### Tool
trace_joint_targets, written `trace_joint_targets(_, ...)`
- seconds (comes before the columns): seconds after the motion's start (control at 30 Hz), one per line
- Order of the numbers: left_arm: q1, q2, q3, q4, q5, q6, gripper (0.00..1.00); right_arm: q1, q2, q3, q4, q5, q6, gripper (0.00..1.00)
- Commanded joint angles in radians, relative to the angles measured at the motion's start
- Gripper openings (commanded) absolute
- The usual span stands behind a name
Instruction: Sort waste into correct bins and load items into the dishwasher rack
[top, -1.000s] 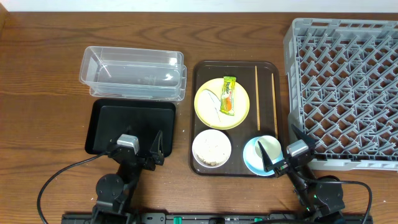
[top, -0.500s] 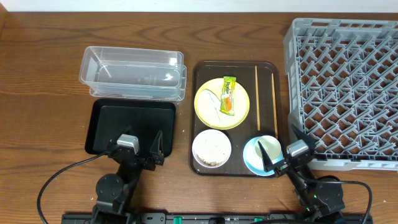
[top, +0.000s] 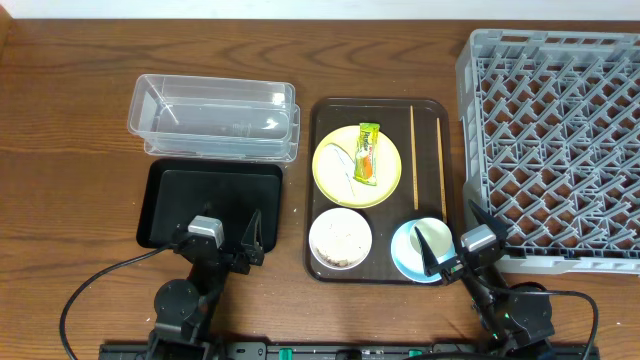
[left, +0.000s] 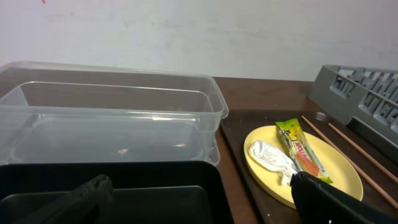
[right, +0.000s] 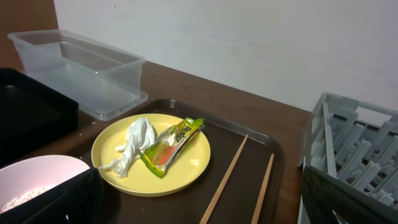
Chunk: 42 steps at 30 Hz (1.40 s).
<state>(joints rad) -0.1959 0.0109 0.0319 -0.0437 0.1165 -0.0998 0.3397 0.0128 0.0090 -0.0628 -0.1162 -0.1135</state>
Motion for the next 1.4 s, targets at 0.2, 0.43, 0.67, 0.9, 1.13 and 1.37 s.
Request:
trace_joint_targets(0.2, 0.005, -0.007, -0.028, 0.042, 0.010, 0.013, 0.93, -0.008, -0.003, -0.003, 0.000, -0.005, 0.001, 0.99)
trace_joint_targets(0.43, 0.005, -0.007, -0.021, 0.070, 0.085, 0.004, 0.93, -0.008, -0.003, -0.003, 0.002, -0.006, 0.132, 0.99)
trace_joint_targets(0.67, 0.005, -0.006, 0.047, 0.105, 0.096, -0.161, 0.93, -0.008, -0.003, 0.045, 0.014, -0.100, 0.192, 0.99)
trace_joint_targets(0.9, 0.005, 0.105, 0.255, -0.105, 0.209, -0.195, 0.93, -0.008, 0.068, 0.297, -0.185, -0.109, 0.204, 0.99)
trace_joint_targets(1.13, 0.005, 0.472, 0.678, -0.451, 0.283, -0.193, 0.93, -0.008, 0.421, 0.724, -0.556, -0.110, 0.214, 0.99)
trace_joint_targets(1.37, 0.000, 0.847, 1.120, -0.881, 0.300, -0.191, 0.93, -0.008, 0.771, 1.073, -0.841, -0.136, 0.214, 0.99)
